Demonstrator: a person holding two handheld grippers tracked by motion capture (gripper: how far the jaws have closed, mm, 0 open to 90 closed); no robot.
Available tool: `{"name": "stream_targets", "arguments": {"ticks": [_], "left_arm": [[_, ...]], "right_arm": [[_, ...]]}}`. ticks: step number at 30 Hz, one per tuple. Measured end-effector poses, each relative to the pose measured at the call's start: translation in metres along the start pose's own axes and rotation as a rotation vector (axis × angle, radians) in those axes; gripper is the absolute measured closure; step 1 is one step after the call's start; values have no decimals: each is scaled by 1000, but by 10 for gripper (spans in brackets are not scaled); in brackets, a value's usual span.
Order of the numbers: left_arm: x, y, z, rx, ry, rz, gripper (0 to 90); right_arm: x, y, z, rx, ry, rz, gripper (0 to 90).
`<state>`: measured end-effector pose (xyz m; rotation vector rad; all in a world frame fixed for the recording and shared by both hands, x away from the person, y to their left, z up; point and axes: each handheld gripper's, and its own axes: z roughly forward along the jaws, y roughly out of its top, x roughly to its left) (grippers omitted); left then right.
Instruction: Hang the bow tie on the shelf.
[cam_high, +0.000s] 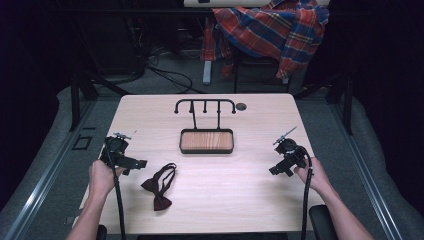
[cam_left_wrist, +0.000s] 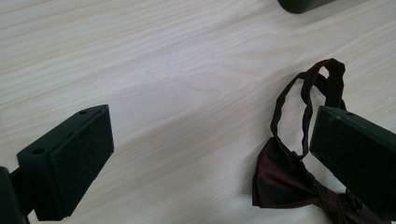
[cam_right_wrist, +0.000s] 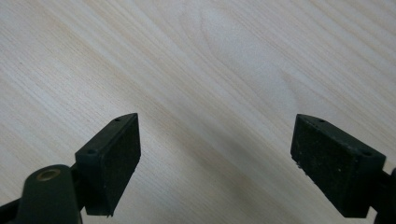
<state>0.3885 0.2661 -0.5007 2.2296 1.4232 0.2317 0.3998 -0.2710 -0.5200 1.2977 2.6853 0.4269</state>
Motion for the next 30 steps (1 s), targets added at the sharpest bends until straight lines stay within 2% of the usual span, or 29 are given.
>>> {"name": "stream_targets", "arguments": {"ticks": [7,9,10,12,17,21,23,29,30], "left_arm": [[-3,7,8,4,-19,12,0],[-6,9,9,9,-28,25,0],[-7,10,10,10,-34,26,0],[-9,11,11,12,-41,35,0],[-13,14,17,25,-62,48,0],[-22,17,22,43,-76,79,1],[-29,21,27,62,-84,103,4],[-39,25,37,103,-85,149,4],[-41,27,41,109,-82,156,4]], "right_arm": [[3,0,1,-9,0,4,159],[4,-1,2,-48,4,30,158],[3,0,0,-21,2,7,158],[4,1,0,-11,4,1,157],[3,1,0,-16,-3,9,158],[5,1,0,-26,-5,13,156],[4,1,0,-2,-7,8,162],[3,1,1,-10,-9,16,158],[2,1,0,7,-8,4,160]]}}
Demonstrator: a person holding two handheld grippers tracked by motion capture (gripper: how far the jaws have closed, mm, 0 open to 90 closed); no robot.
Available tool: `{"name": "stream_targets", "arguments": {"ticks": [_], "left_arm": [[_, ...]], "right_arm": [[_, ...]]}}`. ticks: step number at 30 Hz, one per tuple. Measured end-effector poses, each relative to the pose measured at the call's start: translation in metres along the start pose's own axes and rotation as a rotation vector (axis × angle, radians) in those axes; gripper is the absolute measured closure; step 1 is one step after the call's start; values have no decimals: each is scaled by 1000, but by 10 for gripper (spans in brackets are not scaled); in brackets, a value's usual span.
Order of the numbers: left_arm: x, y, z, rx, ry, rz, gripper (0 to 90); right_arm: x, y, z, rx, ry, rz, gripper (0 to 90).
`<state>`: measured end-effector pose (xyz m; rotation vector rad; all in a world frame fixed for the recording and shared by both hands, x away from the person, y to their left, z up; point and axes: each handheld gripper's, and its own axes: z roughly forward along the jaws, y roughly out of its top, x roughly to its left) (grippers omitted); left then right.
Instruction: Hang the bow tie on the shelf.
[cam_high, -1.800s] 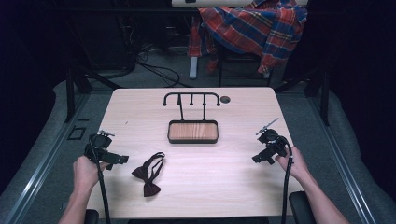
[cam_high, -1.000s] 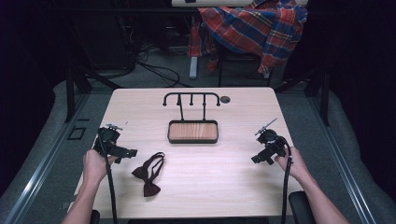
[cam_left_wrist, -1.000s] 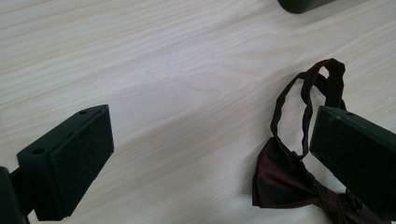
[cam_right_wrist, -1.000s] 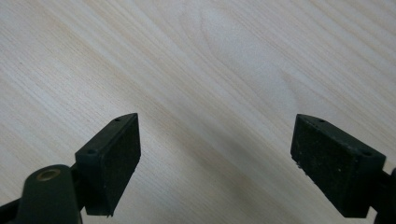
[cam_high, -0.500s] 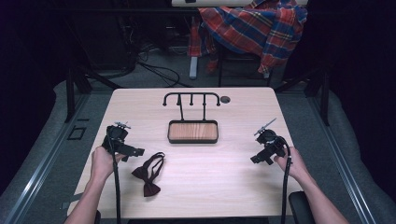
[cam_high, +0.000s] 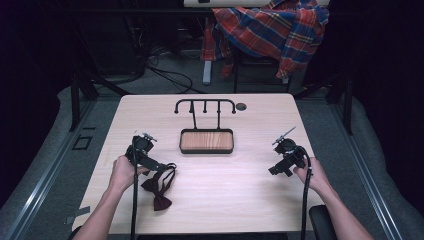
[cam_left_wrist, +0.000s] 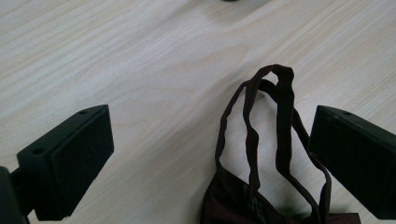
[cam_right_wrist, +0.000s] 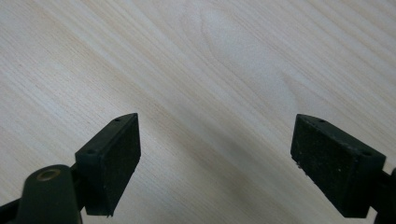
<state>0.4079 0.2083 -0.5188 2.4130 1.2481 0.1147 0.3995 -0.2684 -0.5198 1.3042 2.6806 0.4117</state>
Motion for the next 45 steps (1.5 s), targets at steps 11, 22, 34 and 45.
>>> {"name": "stream_targets", "arguments": {"ticks": [11,22,34,45], "left_arm": [[-9,9,13,51,-17,45,343],[-15,11,28,131,-24,103,682],[-19,9,32,159,8,133,829],[-19,8,31,160,20,148,889]], "right_arm": [[0,-1,0,-5,3,4,157],[-2,-1,1,4,4,5,158],[-1,-2,0,-2,8,9,158],[-2,-2,0,0,9,6,158]]}}
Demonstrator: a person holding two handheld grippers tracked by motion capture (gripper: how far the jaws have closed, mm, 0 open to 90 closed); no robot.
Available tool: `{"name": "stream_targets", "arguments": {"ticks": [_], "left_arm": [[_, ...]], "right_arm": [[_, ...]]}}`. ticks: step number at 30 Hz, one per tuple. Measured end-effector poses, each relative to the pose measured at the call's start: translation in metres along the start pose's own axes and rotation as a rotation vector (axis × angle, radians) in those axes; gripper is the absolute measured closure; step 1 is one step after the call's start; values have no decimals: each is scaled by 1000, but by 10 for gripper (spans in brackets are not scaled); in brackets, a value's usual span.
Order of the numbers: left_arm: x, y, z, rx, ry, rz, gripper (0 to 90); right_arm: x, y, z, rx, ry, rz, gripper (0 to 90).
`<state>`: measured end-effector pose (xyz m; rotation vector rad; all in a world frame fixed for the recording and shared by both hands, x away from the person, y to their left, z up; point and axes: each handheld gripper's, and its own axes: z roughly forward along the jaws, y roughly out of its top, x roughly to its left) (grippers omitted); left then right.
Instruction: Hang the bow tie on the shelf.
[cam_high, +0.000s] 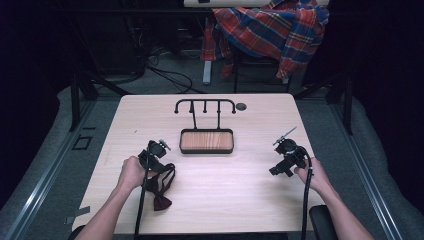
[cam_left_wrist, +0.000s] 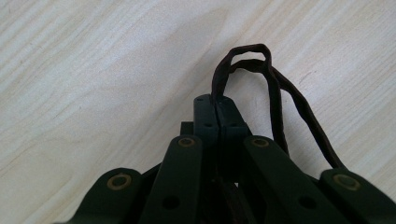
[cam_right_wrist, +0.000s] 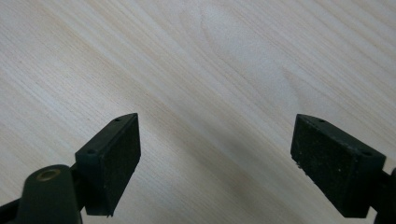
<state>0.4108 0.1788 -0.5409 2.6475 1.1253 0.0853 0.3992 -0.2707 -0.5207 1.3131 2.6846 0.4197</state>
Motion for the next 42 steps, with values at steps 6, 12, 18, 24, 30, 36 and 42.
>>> {"name": "stream_targets", "arguments": {"ticks": [6,12,18,24,30,36,42], "left_arm": [[-1,-1,-10,-43,13,6,892],[-4,-2,-22,-93,25,9,893],[-7,-5,-31,-134,44,7,895],[-9,-12,-49,-203,68,5,896],[-7,-15,-58,-250,67,-5,896],[-10,-15,-66,-282,78,0,897],[-13,-14,-74,-313,113,-4,897]], "right_arm": [[0,0,-1,-3,-3,3,158],[1,-1,1,-21,-1,20,158],[0,-1,0,-17,8,16,158],[1,-1,0,-18,-5,15,158],[1,-1,1,-20,-1,19,158],[0,-1,1,-5,-2,10,158],[-1,-1,1,3,11,6,158]]}}
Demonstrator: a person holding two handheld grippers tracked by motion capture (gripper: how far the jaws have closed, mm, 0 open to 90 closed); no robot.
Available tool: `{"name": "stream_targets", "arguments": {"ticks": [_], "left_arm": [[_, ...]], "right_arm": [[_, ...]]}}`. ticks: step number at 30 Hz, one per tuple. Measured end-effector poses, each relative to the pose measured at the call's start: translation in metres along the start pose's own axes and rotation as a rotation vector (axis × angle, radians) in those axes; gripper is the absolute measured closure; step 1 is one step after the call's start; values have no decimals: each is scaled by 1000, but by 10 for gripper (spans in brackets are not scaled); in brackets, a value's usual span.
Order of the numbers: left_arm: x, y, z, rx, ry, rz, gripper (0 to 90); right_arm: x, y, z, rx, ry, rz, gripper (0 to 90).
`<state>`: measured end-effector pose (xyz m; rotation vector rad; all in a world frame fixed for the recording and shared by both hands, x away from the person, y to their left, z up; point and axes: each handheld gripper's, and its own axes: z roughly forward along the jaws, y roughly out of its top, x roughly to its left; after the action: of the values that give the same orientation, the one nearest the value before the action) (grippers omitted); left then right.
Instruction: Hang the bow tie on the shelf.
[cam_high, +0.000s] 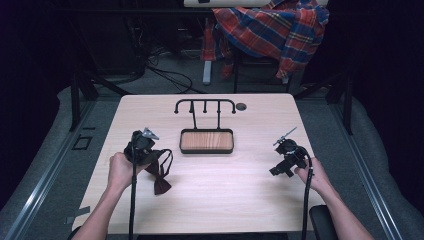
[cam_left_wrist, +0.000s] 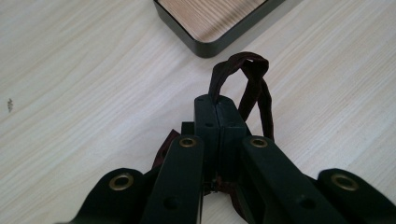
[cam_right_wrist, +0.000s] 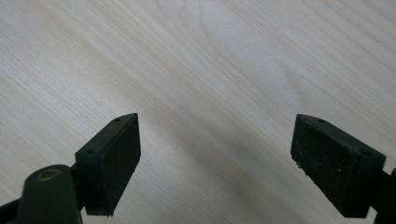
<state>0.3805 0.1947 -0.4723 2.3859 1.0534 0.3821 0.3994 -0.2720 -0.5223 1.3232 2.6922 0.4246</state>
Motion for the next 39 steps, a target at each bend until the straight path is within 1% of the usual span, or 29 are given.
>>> {"name": "stream_targets", "arguments": {"ticks": [3,5,11,13,14,15,29,30,31,32,37,39], "left_arm": [[2,1,-4,-9,10,-2,897],[3,1,-7,-24,21,-11,896],[5,2,-13,-39,33,-11,897],[5,2,-13,-41,36,-12,897],[5,2,-13,-44,37,-13,897],[5,3,-14,-46,40,-11,897],[6,6,-18,-55,53,-10,897],[6,6,-18,-58,55,-10,897],[6,6,-19,-57,54,-9,897],[6,7,-19,-59,57,-8,897],[7,10,-22,-68,59,-7,897],[7,11,-23,-72,60,-6,898]], "right_arm": [[0,0,0,2,0,-2,158],[0,0,0,-5,-4,3,158],[0,0,0,1,0,-2,158],[0,0,0,-5,-3,3,158],[0,0,0,1,0,-2,158],[0,0,0,-4,-2,4,158],[0,0,0,1,0,0,158],[1,-1,2,-19,-5,18,158],[1,-1,2,-18,-2,18,158],[0,0,0,3,0,-1,158],[0,0,0,2,-9,-2,158],[0,0,0,13,-13,-8,158]]}}
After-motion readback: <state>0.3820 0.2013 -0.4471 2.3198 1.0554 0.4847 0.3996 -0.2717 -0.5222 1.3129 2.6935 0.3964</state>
